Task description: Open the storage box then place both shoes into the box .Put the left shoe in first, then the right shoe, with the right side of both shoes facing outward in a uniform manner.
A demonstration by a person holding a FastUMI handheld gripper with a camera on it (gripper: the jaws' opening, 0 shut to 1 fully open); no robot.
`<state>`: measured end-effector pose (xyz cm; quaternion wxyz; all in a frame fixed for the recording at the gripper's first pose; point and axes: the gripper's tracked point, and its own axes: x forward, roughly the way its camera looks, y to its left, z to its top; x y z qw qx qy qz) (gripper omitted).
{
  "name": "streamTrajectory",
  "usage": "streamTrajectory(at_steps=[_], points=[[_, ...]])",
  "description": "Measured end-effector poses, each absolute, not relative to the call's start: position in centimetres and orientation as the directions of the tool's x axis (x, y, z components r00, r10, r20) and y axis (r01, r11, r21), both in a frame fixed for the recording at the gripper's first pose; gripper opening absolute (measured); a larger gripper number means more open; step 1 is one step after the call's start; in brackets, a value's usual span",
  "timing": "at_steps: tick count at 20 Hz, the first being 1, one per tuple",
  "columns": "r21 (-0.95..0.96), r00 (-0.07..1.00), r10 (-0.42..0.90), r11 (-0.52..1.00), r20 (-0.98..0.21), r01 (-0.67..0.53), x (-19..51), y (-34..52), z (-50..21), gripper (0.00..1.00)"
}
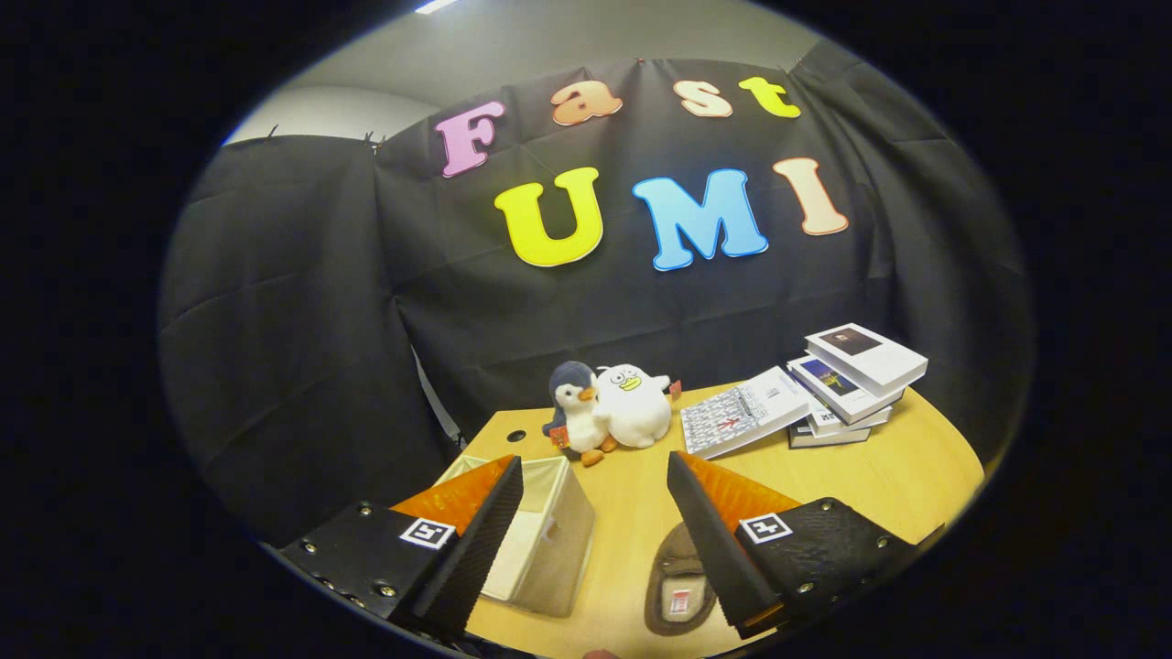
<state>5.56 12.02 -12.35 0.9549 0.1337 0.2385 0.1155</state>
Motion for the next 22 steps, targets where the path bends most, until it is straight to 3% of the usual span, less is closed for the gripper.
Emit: streamTrajectory(at_steps=[10, 22], points=[[0.263, 0.784, 0.257, 0.957, -0.565, -0.124, 5.1, 7.6, -21.0, 0.98], [0.203, 0.612, 0.262, 0.965, -0.746, -0.166, 2.4, 6.9, -32.7, 0.98]])
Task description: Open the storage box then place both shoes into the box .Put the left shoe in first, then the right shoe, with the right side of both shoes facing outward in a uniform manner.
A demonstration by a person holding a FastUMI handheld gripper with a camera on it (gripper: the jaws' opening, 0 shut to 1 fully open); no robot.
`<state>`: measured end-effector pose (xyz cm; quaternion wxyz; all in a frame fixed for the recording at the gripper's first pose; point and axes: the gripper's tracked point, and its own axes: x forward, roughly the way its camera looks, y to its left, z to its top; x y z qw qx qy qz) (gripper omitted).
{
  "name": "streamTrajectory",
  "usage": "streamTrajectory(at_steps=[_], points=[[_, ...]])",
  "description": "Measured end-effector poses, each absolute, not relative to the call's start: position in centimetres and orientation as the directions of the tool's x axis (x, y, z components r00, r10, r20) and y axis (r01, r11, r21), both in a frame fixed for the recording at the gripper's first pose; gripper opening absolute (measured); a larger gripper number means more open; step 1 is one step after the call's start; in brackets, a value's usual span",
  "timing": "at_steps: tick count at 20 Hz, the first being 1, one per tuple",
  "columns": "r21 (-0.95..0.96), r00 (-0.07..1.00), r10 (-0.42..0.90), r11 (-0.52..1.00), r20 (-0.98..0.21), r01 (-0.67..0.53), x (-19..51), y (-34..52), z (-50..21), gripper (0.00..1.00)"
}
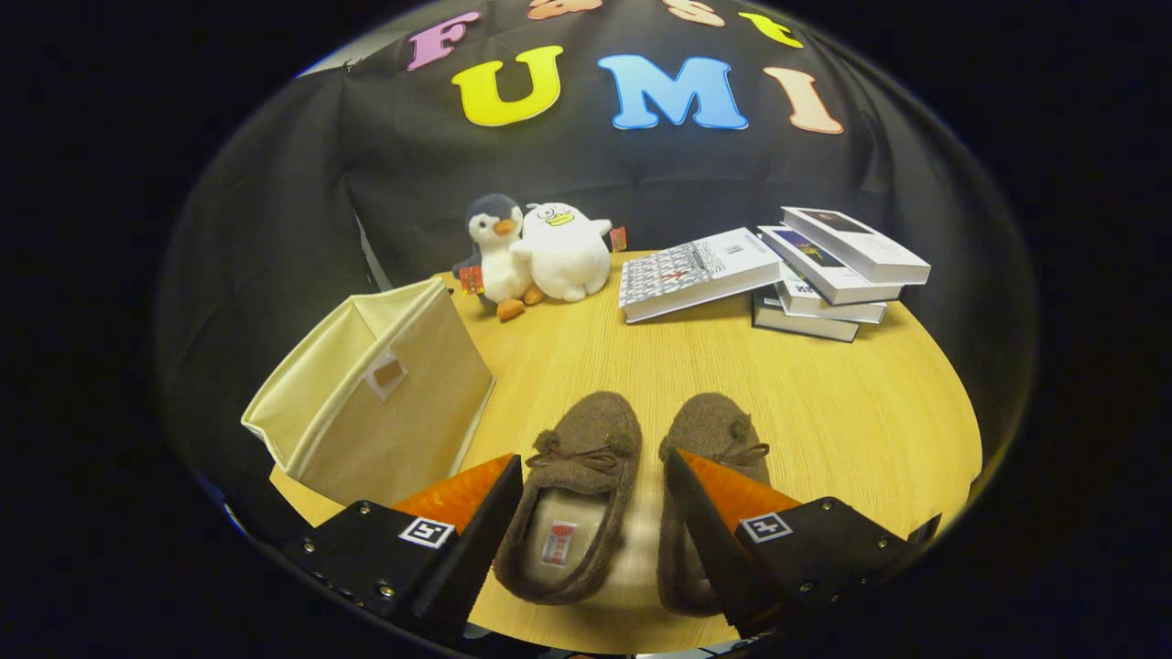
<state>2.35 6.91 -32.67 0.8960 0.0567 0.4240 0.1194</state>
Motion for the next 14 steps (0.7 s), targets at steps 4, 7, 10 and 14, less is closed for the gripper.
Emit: streamTrajectory(at_steps=[4, 7, 10, 14], points=[[0.193, 0.547, 0.266, 0.963, -0.793, -0.188, 1.4, 7.4, -35.5, 0.98], [0.183, 0.514, 0.252, 0.966, -0.82, -0.183, 1.2, 7.3, -36.9, 0.98], [0.152, 0.507, 0.219, 0.974, -0.833, -0.17, 1.8, 7.0, -37.8, 0.91], [0.12, 0.474, 0.19, 0.977, -0.86, -0.174, 1.9, 7.1, -39.1, 0.76]])
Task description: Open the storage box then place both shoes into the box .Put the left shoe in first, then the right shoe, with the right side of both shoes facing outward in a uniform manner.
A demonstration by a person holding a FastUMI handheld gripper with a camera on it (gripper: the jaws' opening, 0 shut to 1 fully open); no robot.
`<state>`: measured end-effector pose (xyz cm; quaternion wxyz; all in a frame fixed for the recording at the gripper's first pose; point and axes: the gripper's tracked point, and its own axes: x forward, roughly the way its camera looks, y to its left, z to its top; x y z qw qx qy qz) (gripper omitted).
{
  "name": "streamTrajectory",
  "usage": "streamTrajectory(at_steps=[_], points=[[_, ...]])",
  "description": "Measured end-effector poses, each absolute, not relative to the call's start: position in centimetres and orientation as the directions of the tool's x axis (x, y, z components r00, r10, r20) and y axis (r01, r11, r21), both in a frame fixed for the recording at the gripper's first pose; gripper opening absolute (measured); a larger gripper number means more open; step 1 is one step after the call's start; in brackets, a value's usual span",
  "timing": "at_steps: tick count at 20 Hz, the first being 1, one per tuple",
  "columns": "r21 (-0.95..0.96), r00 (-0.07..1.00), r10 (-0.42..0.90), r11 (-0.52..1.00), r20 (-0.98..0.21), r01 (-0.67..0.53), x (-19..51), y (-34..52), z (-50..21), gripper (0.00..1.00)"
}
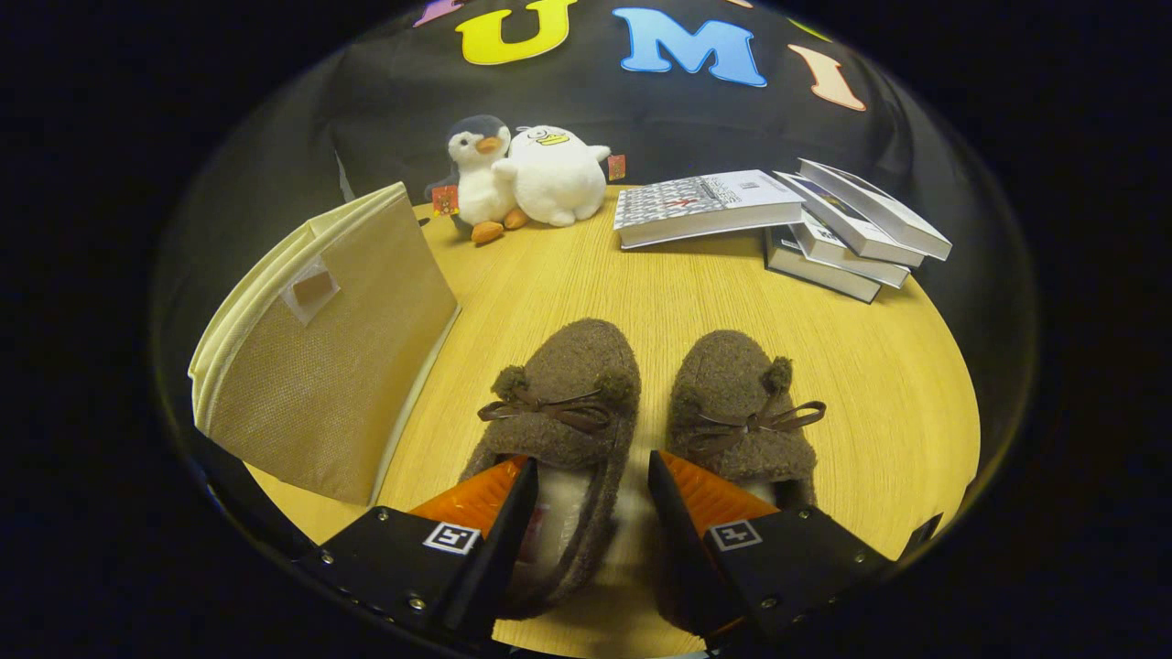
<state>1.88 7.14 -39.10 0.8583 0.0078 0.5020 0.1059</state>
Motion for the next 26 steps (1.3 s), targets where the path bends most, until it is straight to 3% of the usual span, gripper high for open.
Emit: streamTrajectory(at_steps=[3, 4, 8, 10, 20, 26], points=[[0.078, 0.453, 0.147, 0.983, -0.879, -0.168, 1.9, 6.6, -40.2, 0.73], [0.09, 0.435, 0.152, 0.983, -0.888, -0.16, 1.4, 6.7, -40.3, 0.3], [0.124, 0.426, 0.143, 0.99, -0.893, -0.072, 1.7, 6.4, -41.0, 0.3], [0.159, 0.414, 0.152, 0.987, -0.898, -0.016, 1.9, 6.6, -40.7, 0.06], [0.319, 0.427, 0.23, 0.936, -0.875, 0.148, 2.5, 7.6, -37.1, 0.0], [0.396, 0.491, 0.272, 0.903, -0.828, 0.167, 3.9, 9.4, -30.9, 0.0]])
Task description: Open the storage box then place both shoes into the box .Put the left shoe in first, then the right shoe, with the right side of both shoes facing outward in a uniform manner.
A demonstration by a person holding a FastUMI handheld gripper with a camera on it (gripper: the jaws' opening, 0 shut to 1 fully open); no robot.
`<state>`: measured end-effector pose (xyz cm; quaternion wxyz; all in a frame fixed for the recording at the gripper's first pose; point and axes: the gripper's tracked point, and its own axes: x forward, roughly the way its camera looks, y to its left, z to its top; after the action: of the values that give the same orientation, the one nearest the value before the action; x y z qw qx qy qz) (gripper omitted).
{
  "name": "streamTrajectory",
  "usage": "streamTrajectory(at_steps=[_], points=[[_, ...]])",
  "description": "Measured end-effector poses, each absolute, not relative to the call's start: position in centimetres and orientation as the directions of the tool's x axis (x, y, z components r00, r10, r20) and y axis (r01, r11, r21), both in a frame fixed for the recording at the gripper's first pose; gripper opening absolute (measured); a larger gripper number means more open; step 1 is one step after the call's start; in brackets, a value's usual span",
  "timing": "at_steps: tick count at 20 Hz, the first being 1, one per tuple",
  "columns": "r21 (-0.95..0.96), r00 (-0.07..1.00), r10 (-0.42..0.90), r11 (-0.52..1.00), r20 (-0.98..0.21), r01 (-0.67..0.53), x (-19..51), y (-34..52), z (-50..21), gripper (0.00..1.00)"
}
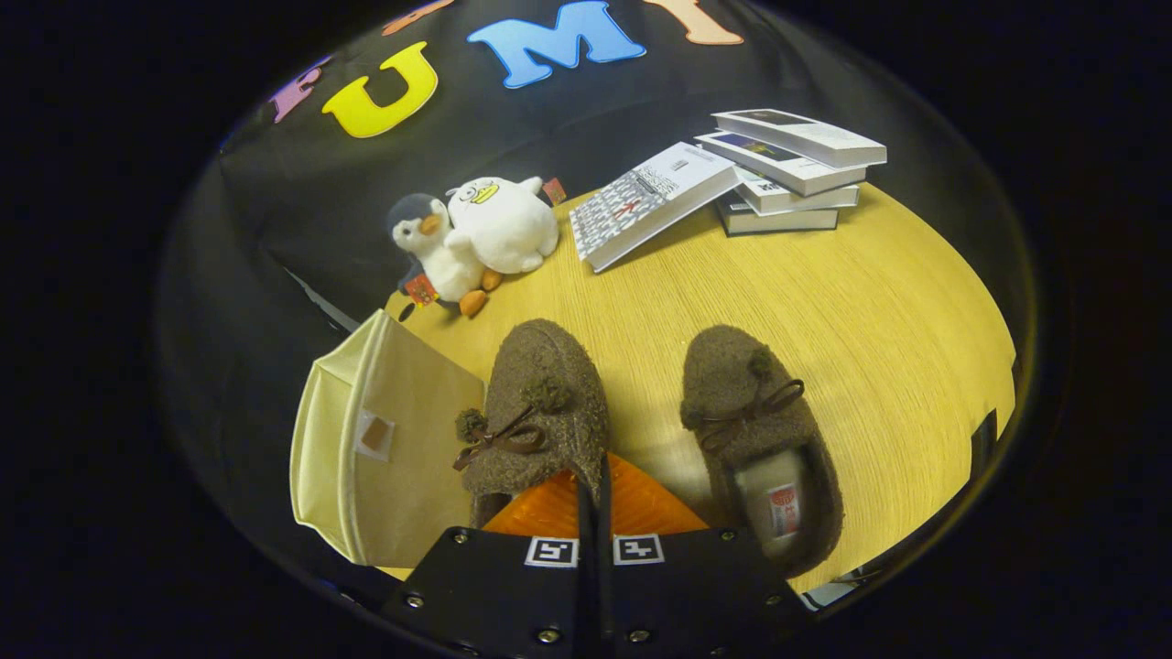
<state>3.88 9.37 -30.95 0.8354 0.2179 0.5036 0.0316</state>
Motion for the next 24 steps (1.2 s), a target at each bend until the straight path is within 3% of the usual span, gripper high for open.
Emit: streamTrajectory(at_steps=[11, 24], points=[[0.495, 0.618, 0.357, 0.867, -0.701, 0.06, 7.8, 18.9, -20.4, 0.0], [0.514, 0.569, 0.412, 0.857, -0.712, 0.022, 8.8, 32.3, -23.5, 0.0]])
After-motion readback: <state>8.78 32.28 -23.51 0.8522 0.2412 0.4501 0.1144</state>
